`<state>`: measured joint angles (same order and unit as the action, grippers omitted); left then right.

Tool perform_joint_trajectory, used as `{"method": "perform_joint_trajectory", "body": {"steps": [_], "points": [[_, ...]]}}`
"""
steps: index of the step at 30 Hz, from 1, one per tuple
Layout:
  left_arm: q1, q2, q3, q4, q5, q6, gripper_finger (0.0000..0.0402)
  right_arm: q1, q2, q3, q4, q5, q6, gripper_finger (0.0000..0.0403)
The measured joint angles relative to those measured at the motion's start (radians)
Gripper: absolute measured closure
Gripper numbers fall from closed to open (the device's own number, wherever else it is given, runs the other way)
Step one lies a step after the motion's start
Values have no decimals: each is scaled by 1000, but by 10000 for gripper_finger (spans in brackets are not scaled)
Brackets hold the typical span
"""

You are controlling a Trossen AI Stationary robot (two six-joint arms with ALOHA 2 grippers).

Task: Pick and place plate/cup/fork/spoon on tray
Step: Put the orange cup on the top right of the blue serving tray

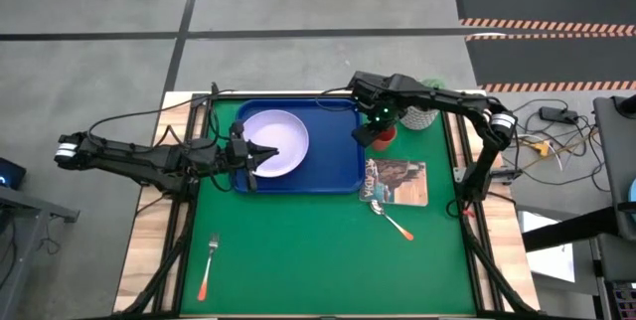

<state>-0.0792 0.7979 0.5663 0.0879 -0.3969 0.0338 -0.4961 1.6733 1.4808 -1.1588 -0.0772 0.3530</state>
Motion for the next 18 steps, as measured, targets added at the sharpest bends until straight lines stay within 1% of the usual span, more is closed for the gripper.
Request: {"method": "perform_joint_trajectory", "body": {"steps": [5, 18], "points": [[0, 0, 0, 0, 0, 0, 401, 0, 1, -27, 20, 0, 6, 245], [0, 0, 0, 0, 0, 0, 401, 0, 1, -30, 51, 2, 6, 245]]}}
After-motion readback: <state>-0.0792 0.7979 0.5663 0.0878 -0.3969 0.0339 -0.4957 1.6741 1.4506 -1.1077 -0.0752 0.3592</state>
